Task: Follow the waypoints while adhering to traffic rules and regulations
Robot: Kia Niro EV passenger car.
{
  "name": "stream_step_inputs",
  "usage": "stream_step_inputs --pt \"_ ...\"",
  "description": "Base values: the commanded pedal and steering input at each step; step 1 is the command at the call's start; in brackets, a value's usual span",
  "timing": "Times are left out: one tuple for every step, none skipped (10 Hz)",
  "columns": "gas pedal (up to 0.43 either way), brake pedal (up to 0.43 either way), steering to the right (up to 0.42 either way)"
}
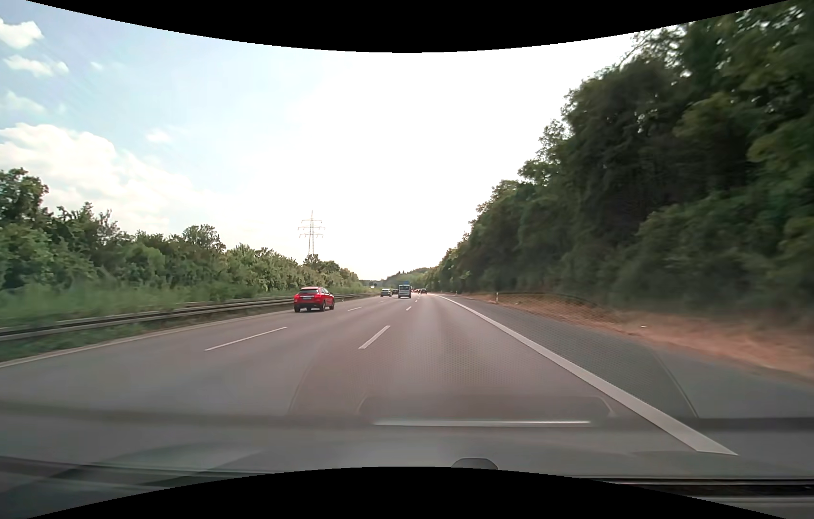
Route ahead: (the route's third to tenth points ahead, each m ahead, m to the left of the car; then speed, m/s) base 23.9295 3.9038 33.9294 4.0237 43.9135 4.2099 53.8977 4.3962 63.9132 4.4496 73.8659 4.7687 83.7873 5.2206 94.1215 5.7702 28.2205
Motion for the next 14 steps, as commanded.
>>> stream_step_inputs --pt "0.197 0.000 -0.007" --pt "0.197 0.000 -0.007" --pt "0.197 0.000 -0.006" --pt "0.197 0.000 -0.006" --pt "0.197 0.000 -0.005" --pt "0.197 0.000 -0.005" --pt "0.197 0.000 -0.005" --pt "0.197 0.000 -0.005" --pt "0.197 0.000 -0.005" --pt "0.197 0.000 -0.005" --pt "0.197 0.000 -0.005" --pt "0.197 0.000 -0.005" --pt "0.197 0.000 -0.006" --pt "0.197 0.000 -0.006"
